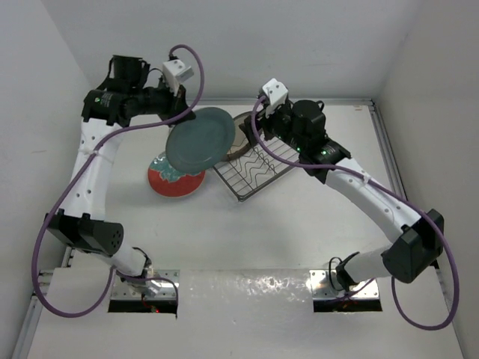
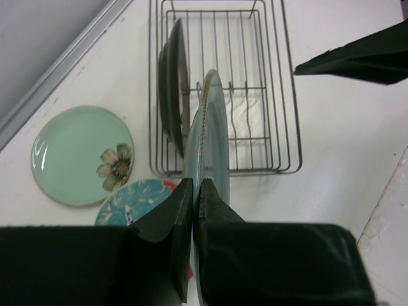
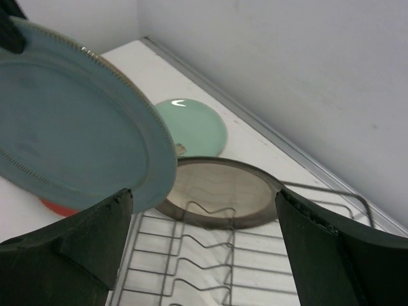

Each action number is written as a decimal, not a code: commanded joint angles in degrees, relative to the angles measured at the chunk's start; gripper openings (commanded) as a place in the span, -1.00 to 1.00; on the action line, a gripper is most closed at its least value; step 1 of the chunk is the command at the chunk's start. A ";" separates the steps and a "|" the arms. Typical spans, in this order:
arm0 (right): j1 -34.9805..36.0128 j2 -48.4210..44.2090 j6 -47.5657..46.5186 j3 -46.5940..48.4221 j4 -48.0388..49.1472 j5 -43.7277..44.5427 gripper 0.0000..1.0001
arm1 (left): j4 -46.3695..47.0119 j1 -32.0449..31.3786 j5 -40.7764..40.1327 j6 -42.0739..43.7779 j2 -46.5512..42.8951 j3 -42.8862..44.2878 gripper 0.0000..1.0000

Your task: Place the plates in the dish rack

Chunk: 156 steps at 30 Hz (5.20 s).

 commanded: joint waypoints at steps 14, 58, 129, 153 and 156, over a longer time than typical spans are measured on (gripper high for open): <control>-1.24 -17.39 -5.27 -16.25 -1.13 47.10 0.76 | 15.27 -17.47 -18.92 -9.81 7.57 9.77 -1.00; -3.26 -22.59 -10.81 -20.66 -0.34 42.10 0.85 | 24.15 -26.35 -31.41 5.04 20.23 17.61 -1.00; -3.61 -8.53 -4.66 -9.67 -9.40 21.46 0.89 | 14.31 21.53 -18.78 -23.54 19.98 1.66 0.95; -2.73 -7.20 -3.43 -7.91 -7.81 18.46 0.87 | 19.59 30.16 -6.81 -20.97 28.14 -33.29 0.20; -2.73 -7.29 -3.60 -7.74 -7.72 18.81 0.87 | 19.84 30.16 -5.84 -21.33 29.37 -33.81 0.18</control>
